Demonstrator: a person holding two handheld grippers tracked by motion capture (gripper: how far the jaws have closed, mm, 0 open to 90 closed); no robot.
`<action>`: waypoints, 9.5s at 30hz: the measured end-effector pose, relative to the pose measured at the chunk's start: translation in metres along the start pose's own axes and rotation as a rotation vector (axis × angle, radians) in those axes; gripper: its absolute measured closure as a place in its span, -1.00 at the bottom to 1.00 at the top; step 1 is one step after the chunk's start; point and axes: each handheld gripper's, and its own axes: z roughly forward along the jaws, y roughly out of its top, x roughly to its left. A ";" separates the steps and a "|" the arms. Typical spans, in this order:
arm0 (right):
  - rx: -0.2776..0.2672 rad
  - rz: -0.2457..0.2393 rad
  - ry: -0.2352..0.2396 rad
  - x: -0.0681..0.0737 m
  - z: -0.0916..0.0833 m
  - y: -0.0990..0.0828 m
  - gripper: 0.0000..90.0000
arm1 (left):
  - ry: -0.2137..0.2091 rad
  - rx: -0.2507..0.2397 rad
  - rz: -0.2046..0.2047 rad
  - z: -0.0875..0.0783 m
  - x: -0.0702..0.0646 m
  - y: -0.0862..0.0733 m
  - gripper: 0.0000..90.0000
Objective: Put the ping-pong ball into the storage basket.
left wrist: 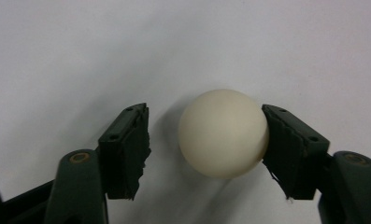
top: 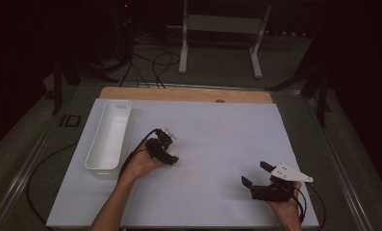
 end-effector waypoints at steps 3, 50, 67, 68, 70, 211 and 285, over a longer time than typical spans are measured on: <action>-0.001 -0.001 0.001 0.000 0.000 0.000 -0.84 | -0.005 -0.002 0.002 0.000 -0.001 0.001 -0.15; -0.017 -0.008 0.013 0.000 0.001 -0.003 -0.84 | -0.017 0.019 0.033 -0.003 -0.004 0.006 0.13; -0.054 0.005 0.012 -0.003 0.000 -0.005 -0.84 | -0.009 0.010 0.033 -0.012 -0.006 0.011 0.14; -0.054 0.005 0.012 -0.003 0.000 -0.005 -0.84 | -0.009 0.010 0.033 -0.012 -0.006 0.011 0.14; -0.068 0.006 0.013 -0.004 -0.001 -0.005 -0.84 | -0.007 0.009 0.032 -0.013 -0.006 0.011 0.14; -0.102 -0.007 0.022 -0.001 -0.002 -0.003 -0.84 | -0.008 0.077 0.085 -0.079 -0.006 0.055 0.14; -0.115 -0.012 0.035 0.003 0.000 -0.004 -0.84 | 0.038 0.032 0.062 -0.110 0.011 0.061 0.14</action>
